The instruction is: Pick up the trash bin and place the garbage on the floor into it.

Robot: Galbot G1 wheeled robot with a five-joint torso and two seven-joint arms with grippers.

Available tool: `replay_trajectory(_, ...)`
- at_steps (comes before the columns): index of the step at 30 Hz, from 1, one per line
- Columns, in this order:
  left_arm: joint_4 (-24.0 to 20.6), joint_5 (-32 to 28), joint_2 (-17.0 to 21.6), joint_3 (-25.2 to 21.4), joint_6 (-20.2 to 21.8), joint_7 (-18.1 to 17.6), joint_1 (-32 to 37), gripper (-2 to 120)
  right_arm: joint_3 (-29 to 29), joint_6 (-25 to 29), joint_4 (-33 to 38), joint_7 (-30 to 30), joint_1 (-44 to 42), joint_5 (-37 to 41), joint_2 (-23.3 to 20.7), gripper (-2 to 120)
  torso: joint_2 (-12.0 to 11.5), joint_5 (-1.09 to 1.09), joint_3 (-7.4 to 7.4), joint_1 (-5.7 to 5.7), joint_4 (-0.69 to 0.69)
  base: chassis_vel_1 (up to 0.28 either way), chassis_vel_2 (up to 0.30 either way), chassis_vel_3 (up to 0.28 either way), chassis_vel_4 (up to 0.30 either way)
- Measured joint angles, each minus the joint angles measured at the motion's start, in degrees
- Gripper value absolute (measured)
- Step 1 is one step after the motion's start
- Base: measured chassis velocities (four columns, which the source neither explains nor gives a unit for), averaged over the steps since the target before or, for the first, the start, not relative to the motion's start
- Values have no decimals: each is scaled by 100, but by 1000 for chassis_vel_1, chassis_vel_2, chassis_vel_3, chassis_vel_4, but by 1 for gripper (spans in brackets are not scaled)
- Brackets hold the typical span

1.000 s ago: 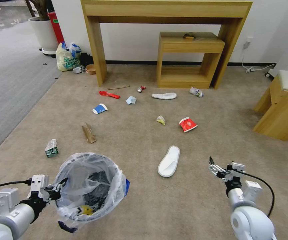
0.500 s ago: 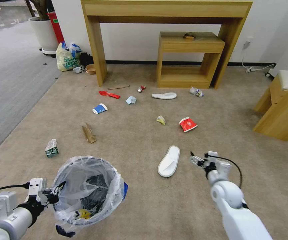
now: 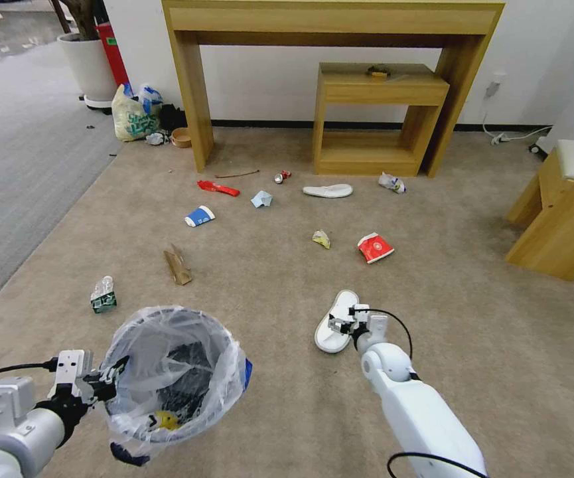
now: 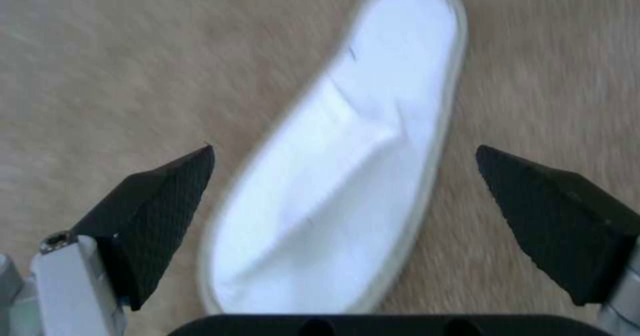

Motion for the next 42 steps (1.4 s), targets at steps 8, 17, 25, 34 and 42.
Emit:
replay_trajectory(8,-93,7,-41,-20,0,-15,61,0,35,-170,-481,211,322,258,201,100,0,0,0,0,0,0,0,0,0)
replay_trajectory(17,-116,52,-53,4,0,-15,134,0,170,-172,-878,233,556,287,368,73,0,0,0,0,0,0,0,0,0)
replay_trajectory(25,-100,51,-30,31,-1,-13,108,0,260,-183,-1230,227,808,348,495,66,0,0,0,0,0,0,0,0,0)
replay_trajectory(34,-49,51,-36,43,-1,0,98,0,346,-219,-1566,206,931,424,588,66,0,0,0,0,0,0,0,0,0)
replay_trajectory(42,18,57,-32,77,-1,15,56,0,472,-197,-1883,192,1051,463,673,41,0,0,-1,0,0,0,0,0,0)
